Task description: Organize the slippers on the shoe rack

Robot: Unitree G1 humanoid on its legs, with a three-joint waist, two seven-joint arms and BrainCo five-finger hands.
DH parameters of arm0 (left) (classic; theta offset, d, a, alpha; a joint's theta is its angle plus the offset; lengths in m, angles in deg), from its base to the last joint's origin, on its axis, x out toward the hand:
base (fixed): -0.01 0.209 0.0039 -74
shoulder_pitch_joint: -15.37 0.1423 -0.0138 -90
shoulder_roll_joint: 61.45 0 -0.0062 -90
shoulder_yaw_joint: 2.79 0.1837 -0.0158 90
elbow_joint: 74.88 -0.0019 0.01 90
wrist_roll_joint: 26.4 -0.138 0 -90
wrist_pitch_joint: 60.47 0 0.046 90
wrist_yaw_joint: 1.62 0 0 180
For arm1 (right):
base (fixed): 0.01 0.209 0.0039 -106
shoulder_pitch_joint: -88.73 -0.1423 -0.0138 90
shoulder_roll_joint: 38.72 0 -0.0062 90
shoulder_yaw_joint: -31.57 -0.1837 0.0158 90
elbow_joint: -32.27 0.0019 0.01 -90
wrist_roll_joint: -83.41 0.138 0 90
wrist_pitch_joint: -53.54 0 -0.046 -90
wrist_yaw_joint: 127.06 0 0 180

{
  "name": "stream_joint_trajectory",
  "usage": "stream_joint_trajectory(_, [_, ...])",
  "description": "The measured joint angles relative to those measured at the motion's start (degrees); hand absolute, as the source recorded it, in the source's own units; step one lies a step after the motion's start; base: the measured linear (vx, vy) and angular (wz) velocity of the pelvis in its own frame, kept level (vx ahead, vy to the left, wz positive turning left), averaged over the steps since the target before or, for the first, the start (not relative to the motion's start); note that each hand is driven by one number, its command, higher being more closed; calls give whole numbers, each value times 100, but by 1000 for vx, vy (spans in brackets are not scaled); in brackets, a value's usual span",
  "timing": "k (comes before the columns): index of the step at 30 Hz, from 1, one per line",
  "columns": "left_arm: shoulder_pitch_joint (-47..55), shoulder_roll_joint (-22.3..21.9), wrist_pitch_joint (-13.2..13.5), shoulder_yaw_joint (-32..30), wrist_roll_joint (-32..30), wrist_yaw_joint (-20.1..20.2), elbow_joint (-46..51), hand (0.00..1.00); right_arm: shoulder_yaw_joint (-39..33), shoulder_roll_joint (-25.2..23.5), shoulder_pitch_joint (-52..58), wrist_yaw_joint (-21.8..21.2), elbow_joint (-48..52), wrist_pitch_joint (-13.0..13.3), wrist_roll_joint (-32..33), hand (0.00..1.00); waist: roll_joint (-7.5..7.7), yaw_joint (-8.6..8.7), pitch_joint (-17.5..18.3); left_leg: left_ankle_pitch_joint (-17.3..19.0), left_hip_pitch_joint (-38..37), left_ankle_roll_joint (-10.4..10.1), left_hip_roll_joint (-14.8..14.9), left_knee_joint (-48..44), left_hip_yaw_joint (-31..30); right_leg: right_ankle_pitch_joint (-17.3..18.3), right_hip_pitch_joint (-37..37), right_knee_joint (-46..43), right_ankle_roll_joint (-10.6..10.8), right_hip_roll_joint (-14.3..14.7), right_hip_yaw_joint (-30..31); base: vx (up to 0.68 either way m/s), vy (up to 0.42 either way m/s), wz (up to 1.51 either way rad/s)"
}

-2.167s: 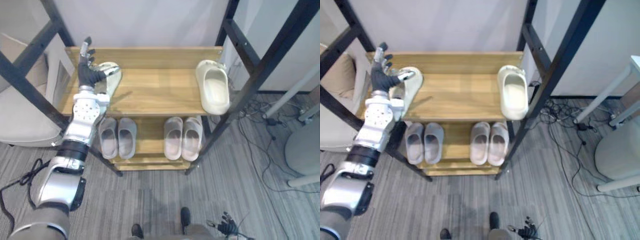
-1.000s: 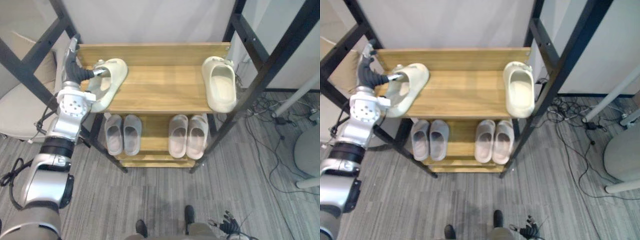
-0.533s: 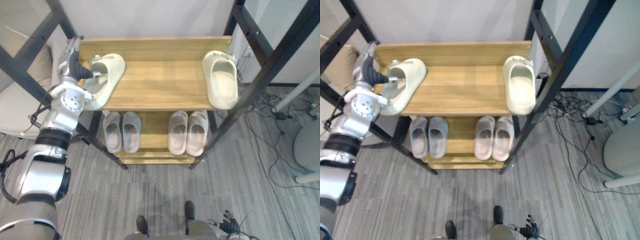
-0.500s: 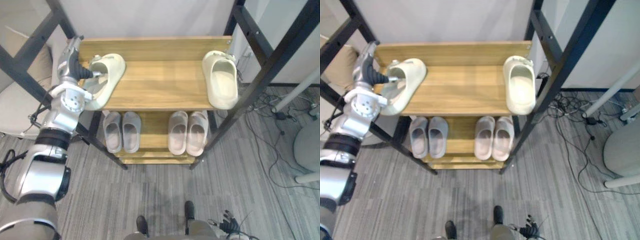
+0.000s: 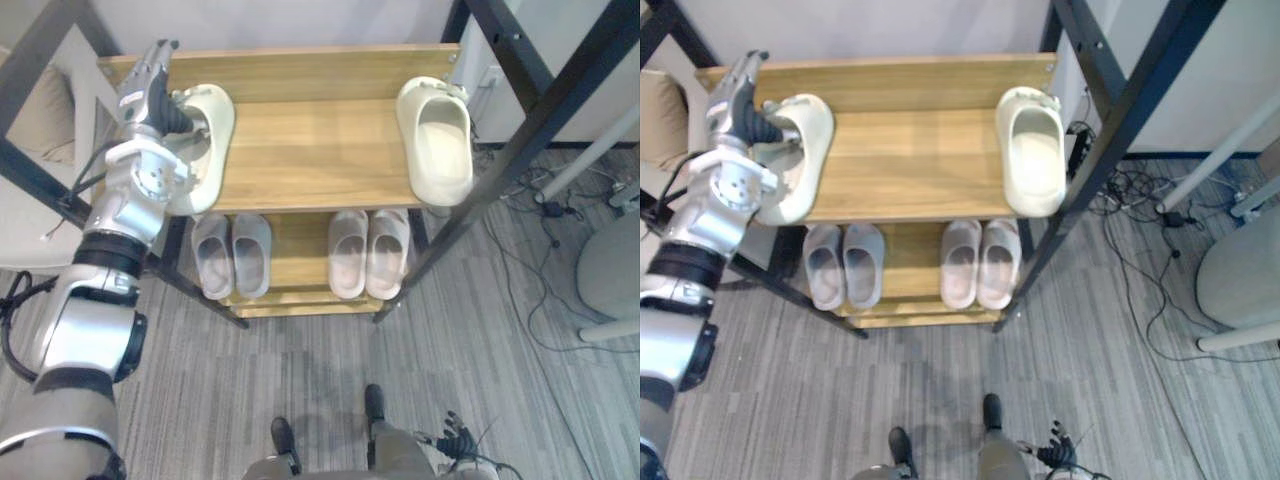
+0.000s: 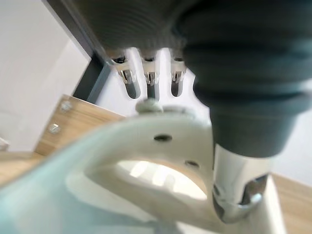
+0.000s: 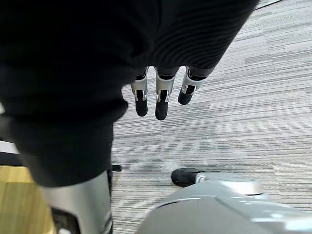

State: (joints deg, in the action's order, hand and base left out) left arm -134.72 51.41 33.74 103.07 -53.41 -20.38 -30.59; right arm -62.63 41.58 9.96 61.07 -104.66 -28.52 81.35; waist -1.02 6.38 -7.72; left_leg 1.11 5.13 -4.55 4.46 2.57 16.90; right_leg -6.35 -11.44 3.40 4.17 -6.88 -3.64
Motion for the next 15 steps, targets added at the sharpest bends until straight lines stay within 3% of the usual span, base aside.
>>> stream_joint_trajectory(3, [-204,-2,-15,2,-1,5,0,0,1,-45,-21,48,127,1,0,0,69,-8,-71,15,80,5,3,-76,36,-29,-69,-5,4,-5,42,-11,-9,-5])
stream_joint_trajectory(4, [-215,-4,-17,4,-1,8,0,100,0,-56,-27,59,132,1,3,0,83,-9,-80,24,81,7,7,-88,42,-31,-69,-5,3,-4,47,0,0,0])
stream_joint_trajectory(15, [-226,-152,-54,-27,19,-1,1,100,45,-83,0,153,341,1,35,0,111,-17,-97,81,88,9,-4,-172,61,-43,-53,-5,19,-27,78,-5,-3,-2])
